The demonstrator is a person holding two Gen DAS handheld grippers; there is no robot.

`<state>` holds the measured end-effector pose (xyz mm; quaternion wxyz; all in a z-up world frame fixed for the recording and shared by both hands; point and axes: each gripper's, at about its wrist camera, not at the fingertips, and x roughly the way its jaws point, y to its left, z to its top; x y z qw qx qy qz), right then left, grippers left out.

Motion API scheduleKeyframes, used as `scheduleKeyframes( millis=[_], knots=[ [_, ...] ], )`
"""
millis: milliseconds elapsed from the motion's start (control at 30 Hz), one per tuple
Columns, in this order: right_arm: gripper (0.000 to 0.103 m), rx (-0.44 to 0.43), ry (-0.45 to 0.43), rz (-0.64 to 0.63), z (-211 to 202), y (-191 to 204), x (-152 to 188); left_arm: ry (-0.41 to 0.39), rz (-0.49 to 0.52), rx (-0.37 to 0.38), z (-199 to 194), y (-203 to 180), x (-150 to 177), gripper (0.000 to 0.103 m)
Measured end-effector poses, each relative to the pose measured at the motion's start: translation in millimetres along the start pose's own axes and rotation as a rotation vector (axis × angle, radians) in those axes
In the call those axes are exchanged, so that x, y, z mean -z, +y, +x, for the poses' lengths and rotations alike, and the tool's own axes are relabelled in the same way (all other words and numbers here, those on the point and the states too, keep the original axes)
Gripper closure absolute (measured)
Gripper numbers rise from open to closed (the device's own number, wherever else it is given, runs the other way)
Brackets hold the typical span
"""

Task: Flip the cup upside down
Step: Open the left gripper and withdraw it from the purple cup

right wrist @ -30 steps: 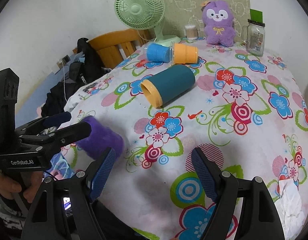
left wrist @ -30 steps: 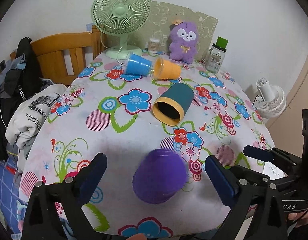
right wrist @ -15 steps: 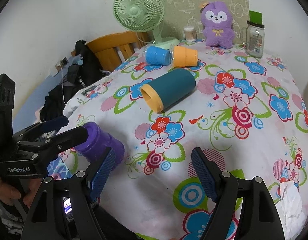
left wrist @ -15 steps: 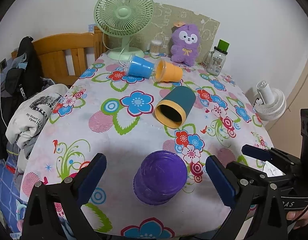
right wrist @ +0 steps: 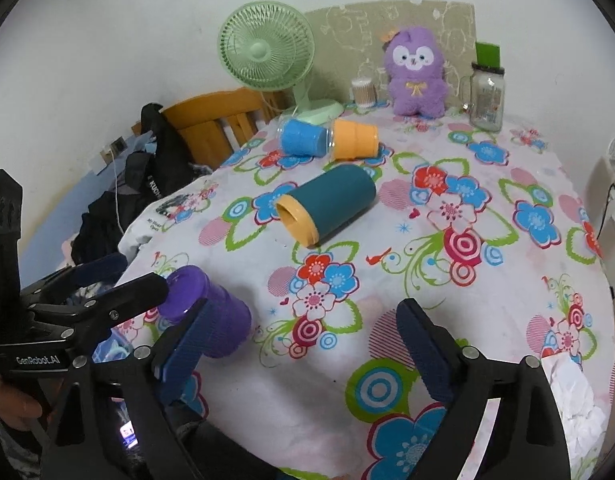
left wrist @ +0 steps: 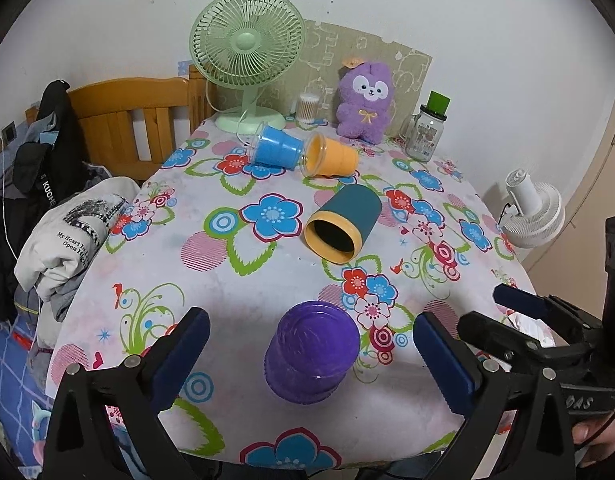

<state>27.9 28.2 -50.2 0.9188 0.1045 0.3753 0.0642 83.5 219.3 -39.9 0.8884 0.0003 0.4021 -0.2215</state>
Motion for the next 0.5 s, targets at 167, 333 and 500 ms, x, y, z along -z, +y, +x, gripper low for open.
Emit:
scheduleKeyframes(
  millis=[167, 333, 500],
  knots=[
    [0.009, 0.000, -0.012, -0.018, -6.3, 6.2, 1.1, -0.016, -0.001, -0.005, -8.4, 0.7, 1.9, 0.000],
    [0.009, -0.002, -0.023, -0.030, -12.3, 11.4, 1.6, -0.030, 0.004, -0.005, -15.0, 0.4, 3.9, 0.000],
    [0.009, -0.005, -0.027, -0.033, -14.9, 13.9, 2.3, -0.055, 0.021, -0.022, -21.7, -0.7, 5.3, 0.000]
  ],
)
